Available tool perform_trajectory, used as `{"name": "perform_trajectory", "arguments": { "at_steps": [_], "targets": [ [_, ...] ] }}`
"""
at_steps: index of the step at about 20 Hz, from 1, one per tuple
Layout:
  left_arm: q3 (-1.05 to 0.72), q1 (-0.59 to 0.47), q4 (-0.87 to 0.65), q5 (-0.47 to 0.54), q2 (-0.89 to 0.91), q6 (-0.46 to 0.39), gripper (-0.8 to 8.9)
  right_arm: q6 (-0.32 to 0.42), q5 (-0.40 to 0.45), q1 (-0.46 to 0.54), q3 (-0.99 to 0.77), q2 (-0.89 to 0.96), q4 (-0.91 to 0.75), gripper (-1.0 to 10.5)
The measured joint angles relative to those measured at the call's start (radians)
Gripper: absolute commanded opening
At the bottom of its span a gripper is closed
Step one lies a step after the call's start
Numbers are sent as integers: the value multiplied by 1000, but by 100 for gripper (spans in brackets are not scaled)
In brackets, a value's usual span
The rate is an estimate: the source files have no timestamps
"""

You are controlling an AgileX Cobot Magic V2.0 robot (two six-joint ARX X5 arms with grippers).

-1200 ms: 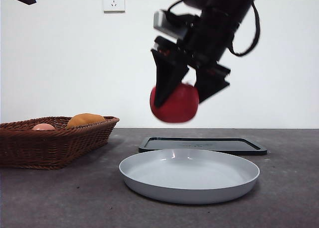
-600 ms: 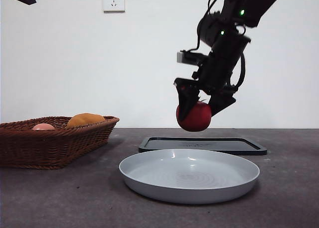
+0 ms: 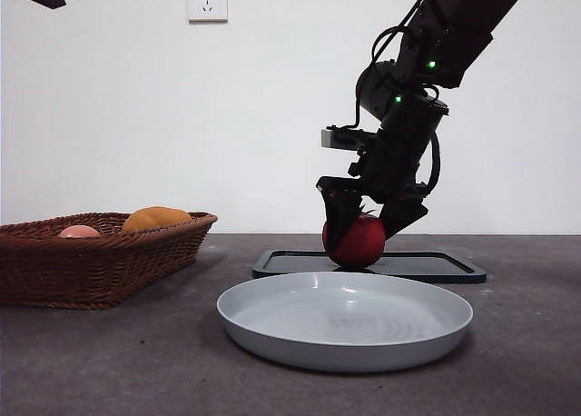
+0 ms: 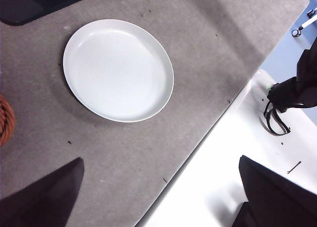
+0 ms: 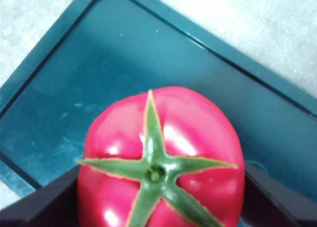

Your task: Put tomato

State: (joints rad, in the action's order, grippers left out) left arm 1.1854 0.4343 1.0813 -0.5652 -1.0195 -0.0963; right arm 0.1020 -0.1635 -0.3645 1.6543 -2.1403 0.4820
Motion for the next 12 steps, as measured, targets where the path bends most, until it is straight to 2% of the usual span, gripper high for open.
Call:
{"name": "perform_trajectory", "arguments": {
  "at_steps": [1,3,4,8,12],
  "targets": [
    [0,0,0,0,0,0,498,0,0,0,0,0,4,388],
    [0,0,0,0,0,0,498,0,0,0,0,0,11,540],
    [0,0,0,0,0,0,498,0,0,0,0,0,26,559],
    [0,0,0,0,0,0,498,0,3,0,0,34,57,559],
    [0,0,0,0,0,0,498,-6,-26,0,0,196,175,559]
  ]
}}
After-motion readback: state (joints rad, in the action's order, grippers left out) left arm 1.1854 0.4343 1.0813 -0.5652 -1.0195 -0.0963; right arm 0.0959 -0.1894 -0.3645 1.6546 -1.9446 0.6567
